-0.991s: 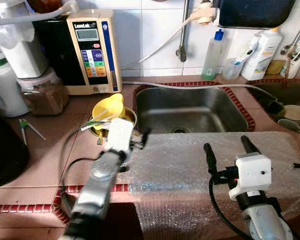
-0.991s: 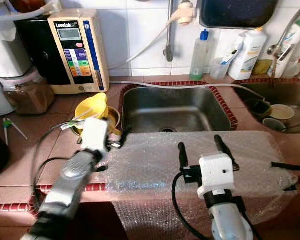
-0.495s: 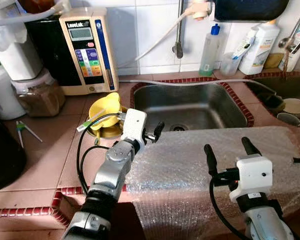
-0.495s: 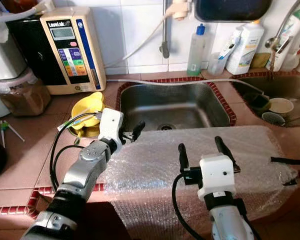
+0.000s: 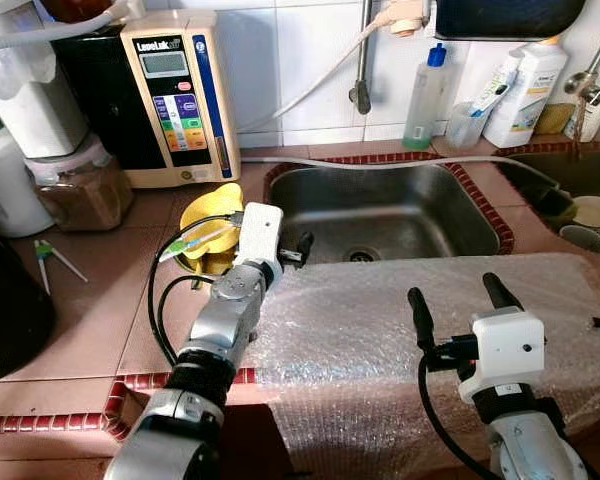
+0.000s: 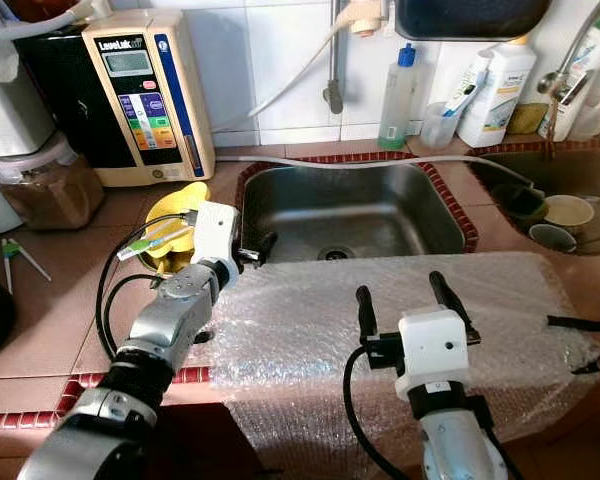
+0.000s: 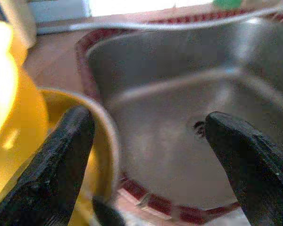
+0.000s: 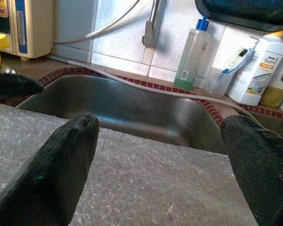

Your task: Kitchen organization

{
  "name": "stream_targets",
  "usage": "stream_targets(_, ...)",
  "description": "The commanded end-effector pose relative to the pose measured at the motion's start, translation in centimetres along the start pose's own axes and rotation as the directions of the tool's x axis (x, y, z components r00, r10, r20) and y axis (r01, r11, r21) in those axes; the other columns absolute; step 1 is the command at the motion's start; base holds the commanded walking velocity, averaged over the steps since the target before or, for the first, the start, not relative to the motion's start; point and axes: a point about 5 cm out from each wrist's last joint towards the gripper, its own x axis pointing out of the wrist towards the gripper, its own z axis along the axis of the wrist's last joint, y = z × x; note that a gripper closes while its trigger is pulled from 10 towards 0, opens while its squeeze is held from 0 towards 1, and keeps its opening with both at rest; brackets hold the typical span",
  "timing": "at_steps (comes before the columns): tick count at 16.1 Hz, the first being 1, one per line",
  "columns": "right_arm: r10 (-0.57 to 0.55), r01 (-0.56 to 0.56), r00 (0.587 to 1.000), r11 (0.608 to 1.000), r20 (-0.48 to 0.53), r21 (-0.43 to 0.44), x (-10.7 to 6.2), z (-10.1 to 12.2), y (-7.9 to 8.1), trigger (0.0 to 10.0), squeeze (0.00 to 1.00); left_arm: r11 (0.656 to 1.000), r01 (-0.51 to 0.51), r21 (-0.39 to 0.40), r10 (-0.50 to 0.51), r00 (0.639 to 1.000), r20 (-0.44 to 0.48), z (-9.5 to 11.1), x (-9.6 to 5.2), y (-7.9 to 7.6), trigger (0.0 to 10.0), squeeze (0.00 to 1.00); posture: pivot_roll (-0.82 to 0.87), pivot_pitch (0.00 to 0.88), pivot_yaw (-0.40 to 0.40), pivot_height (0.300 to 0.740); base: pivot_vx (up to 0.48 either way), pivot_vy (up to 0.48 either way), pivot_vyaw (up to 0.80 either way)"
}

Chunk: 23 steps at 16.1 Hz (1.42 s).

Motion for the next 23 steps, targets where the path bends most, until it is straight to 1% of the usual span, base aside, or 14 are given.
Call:
stream_targets(1, 0.006, -0.006, 1.000, 1.000, 0.013, 0.002, 0.0, 0.4, 0.1, 10.0, 0.00, 1.000, -0.028, 0.014, 0.028, 1.000, -0.005, 0.1, 0.1, 0.4, 10.0, 0.00, -0.03, 0.020, 0.070, 0.740, 0.000, 0.000, 0.00)
stream_targets(3, 0.008, -0.008, 1.000, 1.000, 0.011, 0.004, -0.1, 0.4, 0.1, 10.0, 0.00, 0.998, -0.064, 0.024, 0.064, 0.998, 0.000, -0.3, 0.1, 1.2, 10.0, 0.00, -0.04, 0.023, 0.070, 0.740, 0.000, 0.000, 0.00)
stream_targets(4, 0.009, -0.009, 1.000, 1.000, 0.010, 0.004, -0.1, 0.4, 0.2, 10.0, 0.00, 0.994, -0.106, 0.035, 0.107, 0.994, -0.003, -0.6, 0.1, 2.0, 10.0, 0.00, -0.03, 0.026, 0.069, 0.740, 0.000, 0.000, 0.00)
stream_targets(6, 0.012, -0.012, 1.000, 1.000, 0.009, 0.005, -0.1, 0.4, 0.2, 10.0, 0.00, 0.989, -0.137, 0.048, 0.137, 0.991, -0.001, -0.7, 0.0, 2.6, 10.0, 0.00, -0.03, 0.025, 0.067, 0.740, 0.000, 0.000, 0.00)
stream_targets(8, 0.014, -0.014, 1.000, 1.000, 0.010, 0.004, -0.1, 0.4, 0.2, 10.0, 0.00, 0.985, -0.155, 0.071, 0.156, 0.988, -0.008, -0.9, 0.1, 3.1, 10.0, 0.00, -0.03, 0.026, 0.063, 0.740, 0.000, 0.000, 0.00)
stream_targets(9, 0.014, -0.015, 1.000, 1.000, 0.010, 0.003, 0.0, 0.4, 0.1, 10.0, 0.00, 0.982, -0.160, 0.096, 0.163, 0.986, -0.022, -1.1, 0.1, 3.3, 10.0, 0.00, -0.03, 0.027, 0.061, 0.740, 0.000, 0.000, 0.00)
stream_targets(11, 0.014, -0.014, 1.000, 1.000, 0.009, 0.001, 0.0, 0.4, 0.1, 10.0, 0.00, 0.979, -0.167, 0.120, 0.173, 0.984, -0.045, -1.4, 0.0, 3.6, 10.0, 0.00, -0.03, 0.027, 0.061, 0.740, 0.000, 0.000, 0.00)
stream_targets(13, 0.014, -0.014, 1.000, 1.000, 0.008, 0.000, -0.1, 0.4, 0.1, 10.0, 0.00, 0.978, -0.171, 0.122, 0.179, 0.982, -0.062, -1.7, 0.0, 3.9, 10.0, 0.00, -0.03, 0.027, 0.061, 0.740, 0.000, 0.000, 0.00)
stream_targets(16, 0.011, -0.011, 1.000, 1.000, 0.008, -0.002, 0.0, 0.3, 0.0, 10.0, 0.00, 0.965, -0.191, 0.181, 0.210, 0.974, -0.089, -2.0, -0.3, 5.1, 10.0, 0.00, -0.02, 0.027, 0.061, 0.740, 0.000, 0.000, 0.00)
stream_targets(19, 0.011, -0.011, 1.000, 1.000, 0.009, -0.002, 0.1, 0.3, -0.1, 10.0, 0.00, 0.959, -0.216, 0.185, 0.236, 0.967, -0.095, -2.1, -0.8, 6.2, 10.0, 0.00, -0.02, 0.024, 0.061, 0.740, 0.000, 0.000, 0.00)
stream_targets(20, 0.012, -0.012, 1.000, 1.000, 0.009, -0.002, 0.2, 0.3, -0.1, 10.0, 0.00, 0.955, -0.229, 0.187, 0.253, 0.961, -0.114, -2.4, -1.1, 6.8, 10.0, 0.00, -0.01, 0.023, 0.058, 0.740, 0.000, 0.000, 0.00)
stream_targets(23, 0.016, -0.016, 1.000, 1.000, 0.012, -0.004, 0.4, 0.2, -0.1, 10.0, 0.00, 0.962, -0.236, 0.134, 0.258, 0.951, -0.174, -3.1, -1.8, 7.1, 10.0, 0.00, 0.00, 0.023, 0.054, 0.740, 0.000, 0.000, 0.00)
